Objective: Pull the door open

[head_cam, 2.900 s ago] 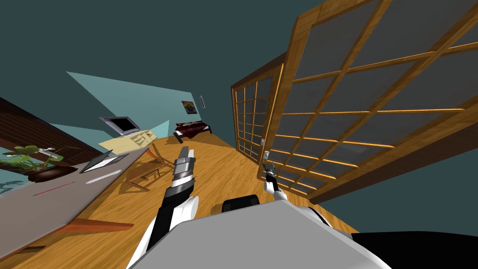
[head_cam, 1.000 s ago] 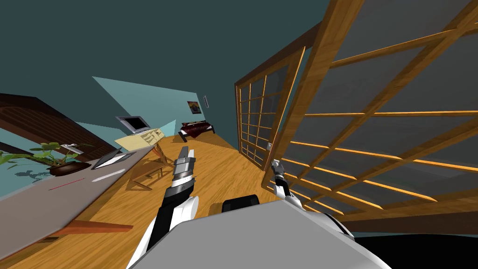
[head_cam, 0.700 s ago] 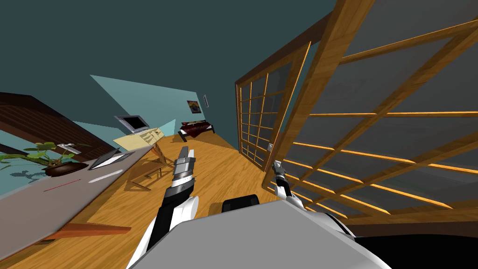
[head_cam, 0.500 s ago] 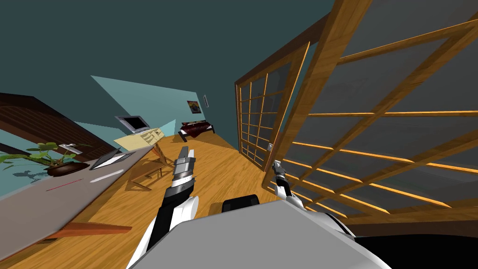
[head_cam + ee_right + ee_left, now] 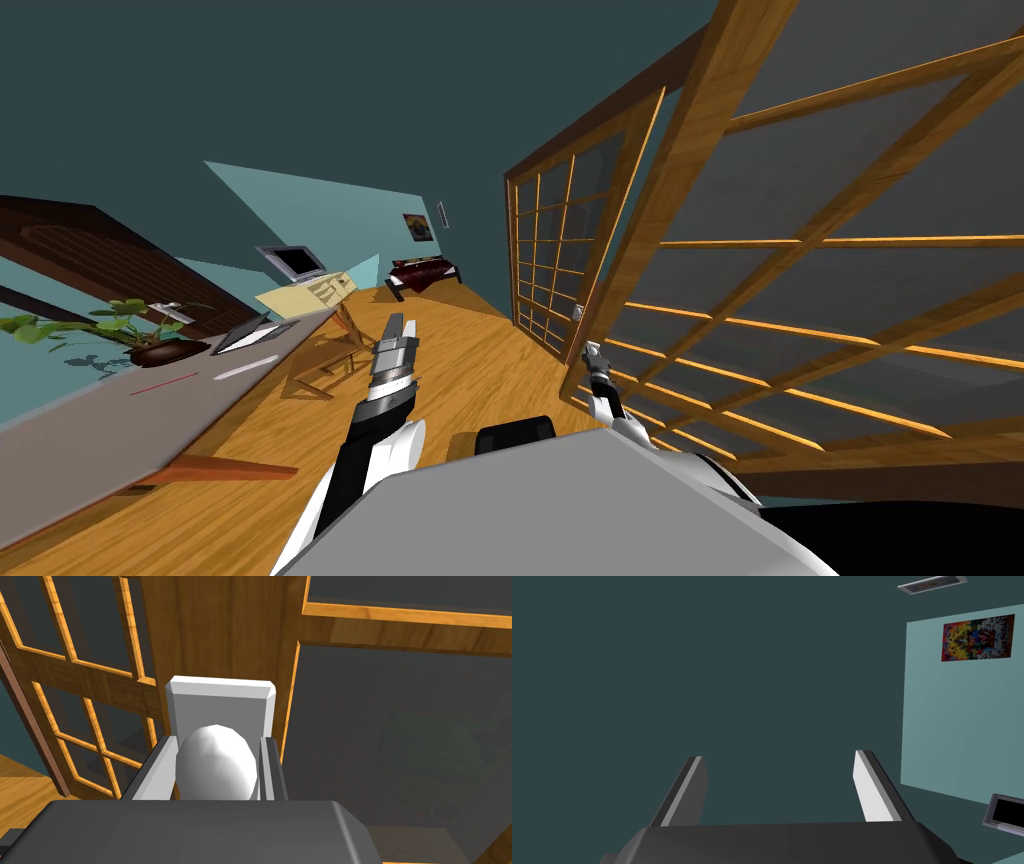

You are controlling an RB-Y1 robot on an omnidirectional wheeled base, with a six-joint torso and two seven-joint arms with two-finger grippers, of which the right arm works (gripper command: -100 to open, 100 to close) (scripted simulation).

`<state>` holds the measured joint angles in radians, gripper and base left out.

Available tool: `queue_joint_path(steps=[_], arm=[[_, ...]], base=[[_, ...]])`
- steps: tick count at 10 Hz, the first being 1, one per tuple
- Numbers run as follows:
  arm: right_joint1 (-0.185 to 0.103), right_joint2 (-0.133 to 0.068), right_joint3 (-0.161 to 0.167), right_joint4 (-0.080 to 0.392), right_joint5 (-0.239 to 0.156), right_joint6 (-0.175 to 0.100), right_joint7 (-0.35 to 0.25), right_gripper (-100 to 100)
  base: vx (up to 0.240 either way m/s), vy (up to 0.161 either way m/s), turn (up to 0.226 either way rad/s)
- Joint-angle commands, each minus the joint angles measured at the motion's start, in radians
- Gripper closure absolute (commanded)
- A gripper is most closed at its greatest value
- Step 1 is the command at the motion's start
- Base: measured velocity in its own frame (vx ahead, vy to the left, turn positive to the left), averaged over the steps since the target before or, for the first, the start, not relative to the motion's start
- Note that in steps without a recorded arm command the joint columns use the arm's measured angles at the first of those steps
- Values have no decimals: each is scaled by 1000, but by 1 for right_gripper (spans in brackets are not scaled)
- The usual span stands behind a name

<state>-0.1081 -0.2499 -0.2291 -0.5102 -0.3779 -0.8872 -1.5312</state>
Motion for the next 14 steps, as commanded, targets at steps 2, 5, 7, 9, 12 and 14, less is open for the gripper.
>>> queue_joint_path(steps=[2,5,7,9,12,14], arm=[[5,9,27,-5,17,4,-17,100],[6,8,58,-12,39,7,-42,100],[6,8,80,-18,54,9,-58,100],[6,8,80,-18,54,9,-58,100],[19,6,105,-31,71,14,-77,100],[23,-1,125,-36,85,10,-96,100]], base=[[-215,0,58],[-189,-2,50],[-227,-4,56],[-119,-4,15],[-107,0,36],[-229,-33,74]])
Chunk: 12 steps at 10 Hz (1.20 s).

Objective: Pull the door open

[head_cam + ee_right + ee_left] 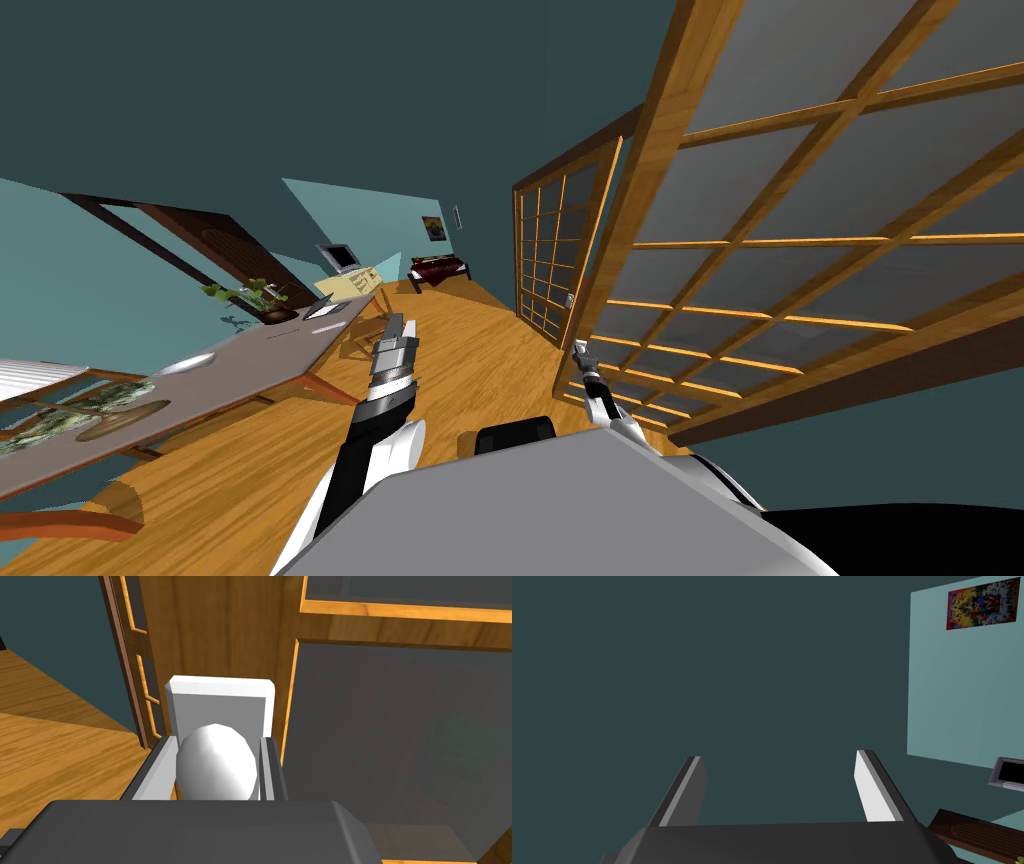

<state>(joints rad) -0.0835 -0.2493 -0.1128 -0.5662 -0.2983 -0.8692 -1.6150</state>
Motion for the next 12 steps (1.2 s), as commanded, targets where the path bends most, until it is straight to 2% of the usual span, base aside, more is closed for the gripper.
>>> queue_joint_path(steps=[1,5,7,8,12], arm=[[0,-5,20,18,13,-10,-22,100],[8,-20,66,7,46,-18,-65,100],[7,-22,68,9,48,-18,-67,100],[17,-29,88,4,63,-24,-88,100],[35,-55,130,-6,96,-47,-139,100]], base=[[-205,-25,78],[-233,-5,62],[-155,-26,35],[-153,-29,76],[-209,-11,60]])
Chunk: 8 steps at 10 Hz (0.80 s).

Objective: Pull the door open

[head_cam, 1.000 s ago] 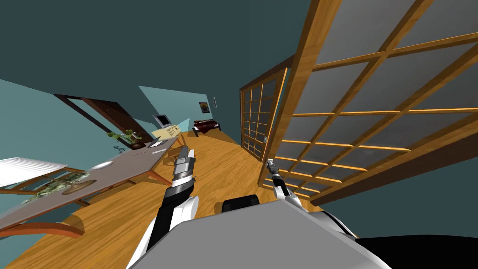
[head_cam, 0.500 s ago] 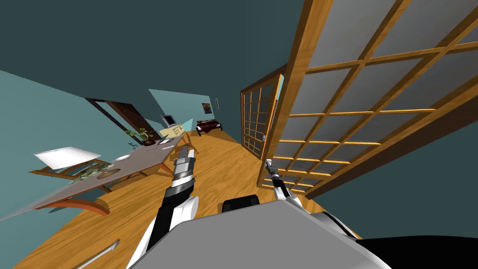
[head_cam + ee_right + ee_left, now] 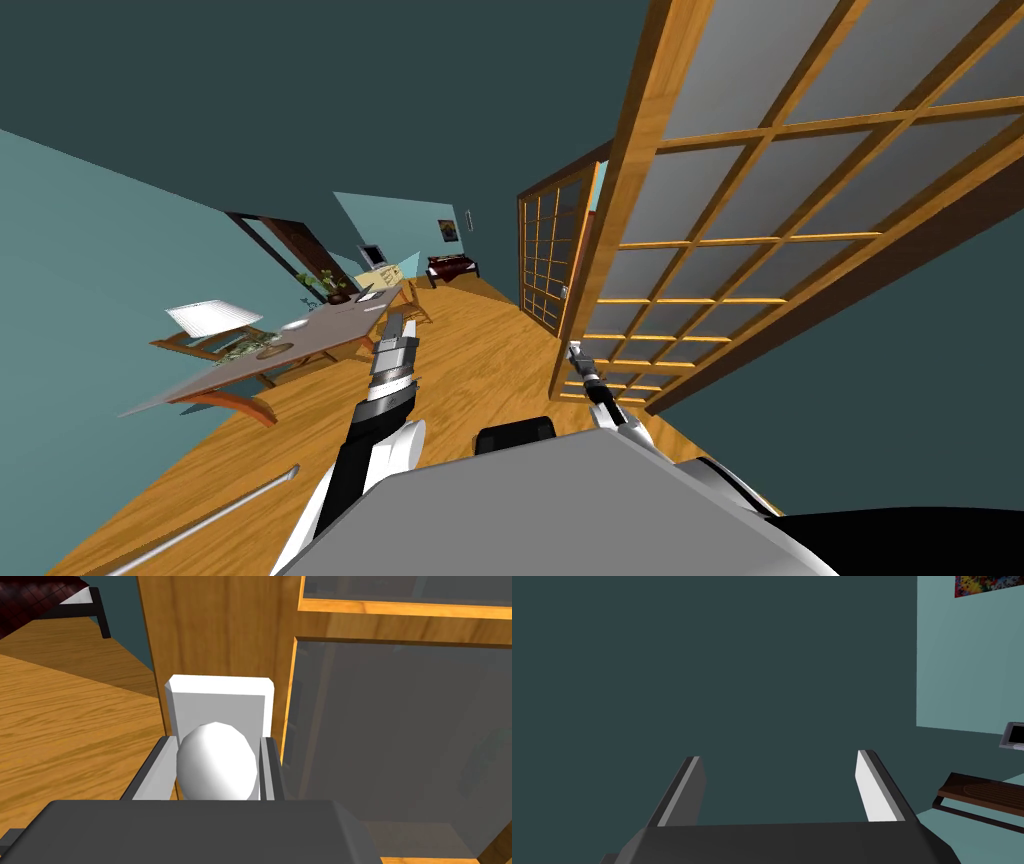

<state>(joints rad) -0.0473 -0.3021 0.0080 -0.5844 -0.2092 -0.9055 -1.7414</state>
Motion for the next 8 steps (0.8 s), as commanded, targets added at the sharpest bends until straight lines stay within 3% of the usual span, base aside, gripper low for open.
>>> queue_joint_path(steps=[1,4,5,8], arm=[[4,-9,20,10,15,-17,-26,100],[17,-26,49,3,37,-32,-60,100],[14,-23,42,2,32,-25,-50,100],[40,-52,77,2,59,-68,-97,100]], base=[[-188,-26,55],[-193,-47,59],[-93,-18,21],[-158,-31,66]])
